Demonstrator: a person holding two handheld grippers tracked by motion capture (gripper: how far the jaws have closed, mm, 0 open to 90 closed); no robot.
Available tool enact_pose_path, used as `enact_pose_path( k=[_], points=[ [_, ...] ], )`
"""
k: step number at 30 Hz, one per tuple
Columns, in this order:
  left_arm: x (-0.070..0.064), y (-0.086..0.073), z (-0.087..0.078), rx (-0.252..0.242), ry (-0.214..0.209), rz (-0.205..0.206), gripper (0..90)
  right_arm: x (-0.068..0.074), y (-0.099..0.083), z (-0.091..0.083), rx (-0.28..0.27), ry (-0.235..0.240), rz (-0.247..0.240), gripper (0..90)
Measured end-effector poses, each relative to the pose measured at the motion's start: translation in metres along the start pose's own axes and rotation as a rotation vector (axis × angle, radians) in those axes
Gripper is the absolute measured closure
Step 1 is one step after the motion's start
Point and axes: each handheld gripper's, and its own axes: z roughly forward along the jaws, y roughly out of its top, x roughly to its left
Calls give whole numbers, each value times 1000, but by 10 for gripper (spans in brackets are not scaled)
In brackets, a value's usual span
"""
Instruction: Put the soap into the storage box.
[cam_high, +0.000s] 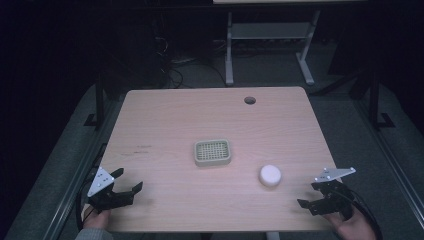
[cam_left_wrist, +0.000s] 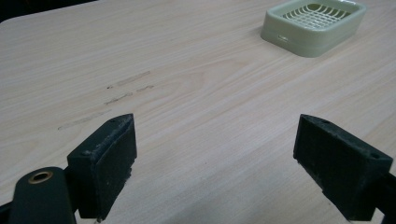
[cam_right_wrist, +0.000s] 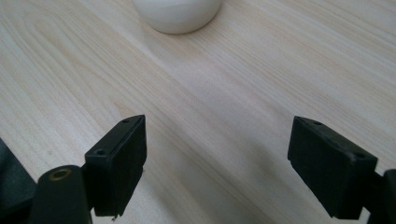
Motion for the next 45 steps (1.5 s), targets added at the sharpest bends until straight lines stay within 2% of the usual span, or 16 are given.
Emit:
enact_pose_path(
  k=[8,15,28,45],
  points=[
    [-1,-1,-1,-6,-1,-2,129,6,13,1,34,-4,-37,184],
    [0,-1,-2,-5,2,-5,129,10,31,0,57,-3,-70,179],
    [2,-2,-4,-6,9,-12,129,20,70,14,160,7,-135,166],
    [2,-2,-6,-15,12,-10,129,28,111,25,241,-1,-209,153]
  ],
)
